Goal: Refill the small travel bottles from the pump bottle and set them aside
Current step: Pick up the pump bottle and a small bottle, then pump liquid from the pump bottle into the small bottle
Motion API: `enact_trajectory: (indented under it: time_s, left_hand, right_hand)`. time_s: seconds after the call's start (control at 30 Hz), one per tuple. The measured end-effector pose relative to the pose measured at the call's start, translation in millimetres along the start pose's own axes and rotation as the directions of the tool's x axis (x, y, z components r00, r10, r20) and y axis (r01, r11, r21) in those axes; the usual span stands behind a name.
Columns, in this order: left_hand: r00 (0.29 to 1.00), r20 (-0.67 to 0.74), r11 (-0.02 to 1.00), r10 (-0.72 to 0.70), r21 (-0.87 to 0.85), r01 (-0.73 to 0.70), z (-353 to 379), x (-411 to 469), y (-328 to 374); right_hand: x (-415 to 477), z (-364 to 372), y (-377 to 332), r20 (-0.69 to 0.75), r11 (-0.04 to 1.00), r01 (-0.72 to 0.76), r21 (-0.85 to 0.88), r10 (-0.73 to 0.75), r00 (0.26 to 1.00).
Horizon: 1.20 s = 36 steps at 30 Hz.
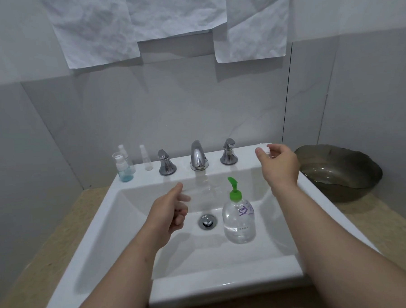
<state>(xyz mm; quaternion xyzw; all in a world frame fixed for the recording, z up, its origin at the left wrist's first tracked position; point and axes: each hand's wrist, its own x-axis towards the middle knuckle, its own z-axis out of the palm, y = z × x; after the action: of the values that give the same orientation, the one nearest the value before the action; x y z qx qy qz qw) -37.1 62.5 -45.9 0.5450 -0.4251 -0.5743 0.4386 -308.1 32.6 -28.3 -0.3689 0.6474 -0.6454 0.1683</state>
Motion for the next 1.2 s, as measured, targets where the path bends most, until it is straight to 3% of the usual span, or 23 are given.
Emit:
enact_trajectory:
  time_s: [0.23,0.37,0.53,0.63,0.7,0.8,0.9,1.0,1.03,1.2]
  left_hand:
    - [0.97,0.242,0.998,-0.031,-0.042,0.042,5,9,-5]
    - [0.952,0.306,0.999,0.003,-0.047,0.012,5,12,-9]
    - [0.941,0.336,0.997,0.044,-0.081,-0.017,2,16,-12]
    - [0.942,0.333,0.998,0.049,-0.059,-0.032,2,14,-10]
    - [0.944,0.328,0.999,0.042,0.012,-0.049,2,11,-11]
    - [0.951,0.308,0.984,0.004,0.166,-0.058,3,11,-12]
    - [0.967,0.255,0.948,-0.006,0.308,-0.076,0,11,-17]
    - [0.989,0.147,0.906,0.005,0.418,-0.067,-8,16,-25]
    - [0.994,0.111,0.88,0.016,0.47,-0.067,-10,18,-28]
    - [0.993,0.07,0.731,0.099,0.671,-0.12,-19,18,-33]
  right_hand:
    - [34,29,16,0.006,0.984,0.027,-0.177,-0.026,1.0]
    - [51,44,19,0.047,0.966,0.105,-0.235,-0.096,0.994]
    - [54,41,28,0.122,0.92,0.084,-0.383,-0.04,0.992]
    - [43,32,16,0.045,0.851,0.199,-0.487,-0.203,0.978]
    - [23,23,6,0.022,0.856,0.241,-0.457,-0.26,0.965]
    - [-10,17,-3,0.175,0.924,0.082,-0.372,-0.017,0.985]
    - [-44,12,-5,0.376,0.902,-0.188,-0.387,0.341,0.861]
    - [-67,10,4,0.587,0.829,-0.179,-0.53,0.512,0.627]
    - [-70,11,8,0.621,0.817,-0.134,-0.561,0.523,0.583]
    - [-74,15,28,0.695,0.841,0.105,-0.531,0.361,0.622]
